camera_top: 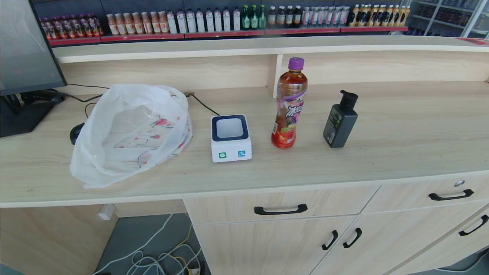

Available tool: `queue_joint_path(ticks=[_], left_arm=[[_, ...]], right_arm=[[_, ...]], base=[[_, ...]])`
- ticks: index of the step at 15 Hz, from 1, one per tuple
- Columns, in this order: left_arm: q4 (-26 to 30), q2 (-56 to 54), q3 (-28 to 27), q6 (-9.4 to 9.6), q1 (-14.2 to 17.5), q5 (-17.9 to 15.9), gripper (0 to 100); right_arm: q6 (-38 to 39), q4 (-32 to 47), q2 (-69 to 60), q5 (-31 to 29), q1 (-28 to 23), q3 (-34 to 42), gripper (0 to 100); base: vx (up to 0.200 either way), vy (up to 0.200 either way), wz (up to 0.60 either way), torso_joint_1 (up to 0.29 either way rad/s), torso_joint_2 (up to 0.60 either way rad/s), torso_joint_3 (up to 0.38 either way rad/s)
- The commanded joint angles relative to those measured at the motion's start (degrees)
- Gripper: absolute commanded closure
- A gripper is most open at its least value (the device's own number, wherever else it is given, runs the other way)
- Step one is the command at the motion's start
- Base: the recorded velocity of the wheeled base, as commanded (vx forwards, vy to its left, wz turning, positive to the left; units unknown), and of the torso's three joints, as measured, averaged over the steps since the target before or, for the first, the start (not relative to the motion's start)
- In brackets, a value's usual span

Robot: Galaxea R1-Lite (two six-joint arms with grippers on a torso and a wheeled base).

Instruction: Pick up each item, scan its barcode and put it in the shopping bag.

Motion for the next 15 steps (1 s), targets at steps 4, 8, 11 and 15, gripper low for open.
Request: queue_joint_path(ticks=[4,8,11,15], left_arm=[[0.0,0.0,0.0,-0.02,0.0,0.0,0],[0.0,0.0,0.0,-0.02,0.0,0.0,0],[0.0,0.0,0.0,-0.02,0.0,0.0,0],[0.0,0.0,0.0,0.06,0.0,0.0,0]], right_arm=[[-1.1,-5.7,16.6,-0.3,2.8,-4.1,0],[-2.3,-9.0,24.1,-0.7,3.5,-7.9,0],[-1.4,-9.0,30.7,-10.7,12.4,-14.1,0],[3.4,-14.5,39.8,-29.8,30.7,-20.8,0]], base=[[0.0,0.0,0.0,0.0,0.0,0.0],[0.0,0.0,0.0,0.0,0.0,0.0],[0.0,0.0,0.0,0.0,0.0,0.0],[0.0,0.0,0.0,0.0,0.0,0.0]])
